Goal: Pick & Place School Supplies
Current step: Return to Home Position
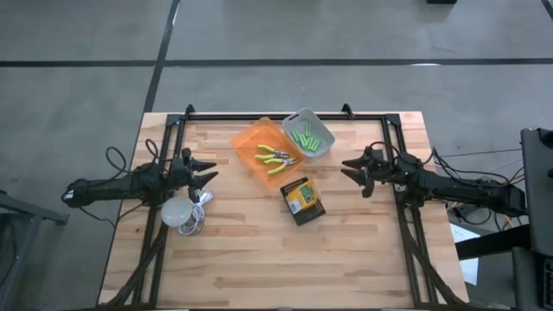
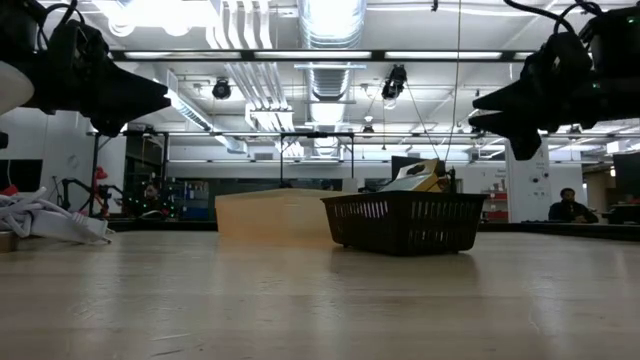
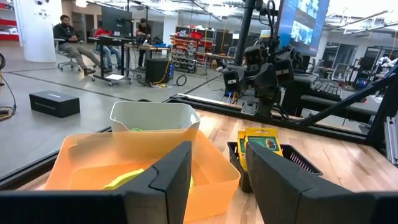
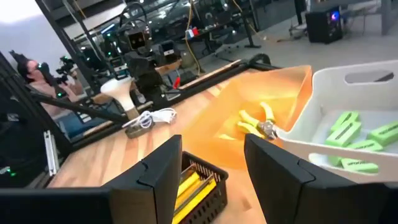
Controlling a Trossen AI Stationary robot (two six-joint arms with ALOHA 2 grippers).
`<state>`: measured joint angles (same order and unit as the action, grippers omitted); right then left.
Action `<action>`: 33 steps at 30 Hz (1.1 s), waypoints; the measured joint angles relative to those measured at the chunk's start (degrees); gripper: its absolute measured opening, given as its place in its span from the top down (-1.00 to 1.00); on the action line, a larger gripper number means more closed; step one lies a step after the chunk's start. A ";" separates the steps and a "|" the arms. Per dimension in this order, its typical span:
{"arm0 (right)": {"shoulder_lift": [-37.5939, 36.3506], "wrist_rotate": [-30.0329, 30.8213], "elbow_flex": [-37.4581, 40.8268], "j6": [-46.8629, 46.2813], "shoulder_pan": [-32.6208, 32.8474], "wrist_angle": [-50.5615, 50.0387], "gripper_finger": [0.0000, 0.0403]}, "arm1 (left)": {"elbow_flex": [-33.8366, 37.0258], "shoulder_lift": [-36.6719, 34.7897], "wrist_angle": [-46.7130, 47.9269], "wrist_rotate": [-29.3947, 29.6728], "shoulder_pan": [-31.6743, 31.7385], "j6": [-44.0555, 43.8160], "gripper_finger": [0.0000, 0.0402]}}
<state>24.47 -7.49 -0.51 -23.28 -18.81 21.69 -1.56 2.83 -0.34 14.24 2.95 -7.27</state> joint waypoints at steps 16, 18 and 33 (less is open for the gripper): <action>-2.56 -0.07 0.00 2.93 0.00 27.17 0.16 | 0.00 0.00 -0.02 -0.01 0.01 0.00 0.21; -4.73 -0.06 -0.02 4.01 0.00 28.61 0.16 | 0.00 0.00 -0.02 -0.02 -0.01 0.00 0.21; -24.41 -0.01 -0.11 0.90 0.04 4.08 0.16 | 0.00 0.00 -0.02 -0.05 0.01 0.00 0.21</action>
<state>0.05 -7.51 -0.62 -22.38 -18.76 25.77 -1.56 2.83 -0.36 14.19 2.96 -7.27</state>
